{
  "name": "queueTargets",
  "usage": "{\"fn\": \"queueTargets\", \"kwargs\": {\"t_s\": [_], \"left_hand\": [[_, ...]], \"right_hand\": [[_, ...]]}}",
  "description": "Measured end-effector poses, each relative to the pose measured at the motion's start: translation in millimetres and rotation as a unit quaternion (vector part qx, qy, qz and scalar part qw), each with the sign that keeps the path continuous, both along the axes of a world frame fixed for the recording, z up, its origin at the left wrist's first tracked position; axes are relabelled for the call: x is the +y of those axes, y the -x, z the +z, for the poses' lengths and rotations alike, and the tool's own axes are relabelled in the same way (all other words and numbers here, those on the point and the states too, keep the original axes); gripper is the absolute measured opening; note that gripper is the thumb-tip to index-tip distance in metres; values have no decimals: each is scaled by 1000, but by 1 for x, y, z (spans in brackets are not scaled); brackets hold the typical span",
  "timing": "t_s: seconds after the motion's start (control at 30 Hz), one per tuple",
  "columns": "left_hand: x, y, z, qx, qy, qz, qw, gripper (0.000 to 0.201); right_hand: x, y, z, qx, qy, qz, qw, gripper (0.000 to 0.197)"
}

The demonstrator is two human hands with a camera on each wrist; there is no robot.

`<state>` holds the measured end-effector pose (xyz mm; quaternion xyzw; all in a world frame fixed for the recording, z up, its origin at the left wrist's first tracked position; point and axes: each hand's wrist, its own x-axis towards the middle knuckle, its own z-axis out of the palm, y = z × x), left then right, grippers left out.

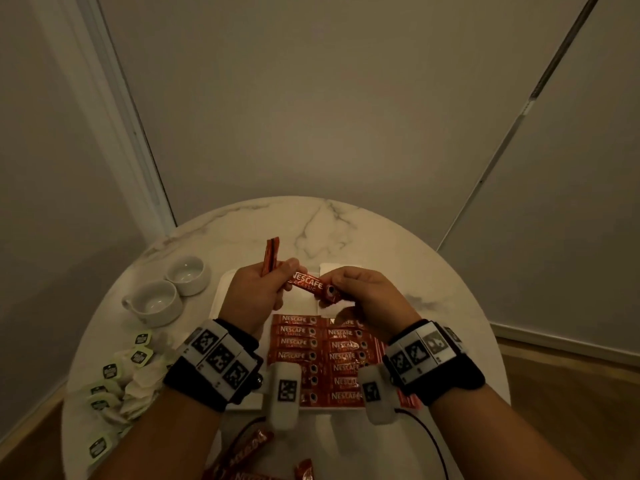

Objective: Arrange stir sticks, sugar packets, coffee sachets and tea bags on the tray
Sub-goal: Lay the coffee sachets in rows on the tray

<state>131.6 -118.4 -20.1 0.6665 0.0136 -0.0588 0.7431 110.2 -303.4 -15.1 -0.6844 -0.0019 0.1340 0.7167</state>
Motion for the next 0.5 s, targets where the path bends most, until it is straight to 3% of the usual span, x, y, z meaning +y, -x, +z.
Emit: {"fn": "queueTargets", "kwargs": {"t_s": [0.13, 0.33, 0.5], "left_hand": [[4, -20, -7, -9, -64, -22, 998, 24], [15, -44, -31, 13, -166, -10, 986, 45], [28, -56, -48, 115, -154, 6, 981, 23]], "right_hand": [[2, -26, 1, -75, 165, 4, 983, 17], [19, -63, -8, -103, 298, 56, 947, 16], [30, -93, -43, -49, 396, 65, 914, 20]]}}
